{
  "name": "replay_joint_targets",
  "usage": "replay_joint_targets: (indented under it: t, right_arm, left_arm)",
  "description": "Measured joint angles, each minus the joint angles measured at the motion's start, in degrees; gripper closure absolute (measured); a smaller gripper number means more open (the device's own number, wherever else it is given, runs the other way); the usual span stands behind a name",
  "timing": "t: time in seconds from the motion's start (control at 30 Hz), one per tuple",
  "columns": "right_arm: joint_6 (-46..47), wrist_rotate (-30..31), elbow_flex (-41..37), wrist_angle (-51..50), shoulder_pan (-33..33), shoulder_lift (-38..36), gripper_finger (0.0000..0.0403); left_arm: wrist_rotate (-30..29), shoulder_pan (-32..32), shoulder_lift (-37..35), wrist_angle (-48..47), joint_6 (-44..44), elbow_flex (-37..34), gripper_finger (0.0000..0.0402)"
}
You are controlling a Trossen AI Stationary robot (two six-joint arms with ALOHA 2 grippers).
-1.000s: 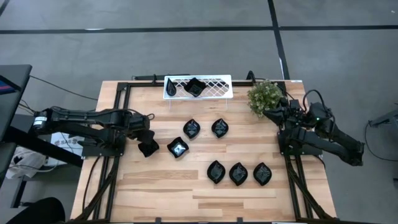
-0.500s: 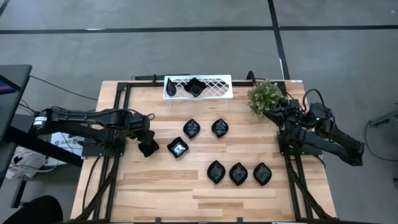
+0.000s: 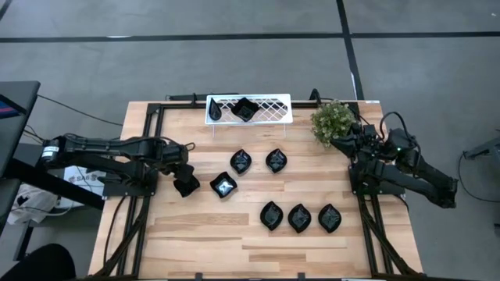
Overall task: Pick & Place Mini shaped plates
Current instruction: Stack the distorted square-shaped plate on top of the distorted square-shaped plate on the shelf
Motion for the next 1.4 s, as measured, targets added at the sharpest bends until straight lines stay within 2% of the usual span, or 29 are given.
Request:
replay_joint_targets:
  t: [0.17, 0.43, 0.63, 0.73, 1.07, 1.4]
  right_arm:
    - [-0.02, 0.00, 0.00, 0.00, 0.00, 0.00, 0.0397]
    - [-0.02, 0.26, 0.00, -0.03, -0.02, 0.00, 0.0397]
    - [-0.02, 0.31, 0.02, -0.03, -0.02, 0.00, 0.0397]
    - [-0.02, 0.42, 0.02, -0.02, -0.02, 0.00, 0.0397]
    - [-0.02, 0.46, 0.02, -0.16, -0.04, 0.00, 0.0397]
    - [-0.02, 0.46, 0.02, -0.18, -0.04, 0.00, 0.0397]
  left_arm:
    - [-0.22, -1.78, -0.01, 1.04, 0.02, -3.08, 0.0201]
    - [-0.91, -4.98, 0.00, 3.16, 0.24, -4.81, 0.0201]
    - [-5.50, -7.14, 0.02, 9.74, 1.47, -4.79, 0.0202]
    - [-6.90, -7.26, 0.49, 10.03, 2.50, -4.81, 0.0202]
    - [-3.45, -7.04, 3.60, 11.32, 2.27, -9.36, 0.0202]
    - [-3.38, -7.04, 8.69, 15.46, 2.34, -9.51, 0.0202]
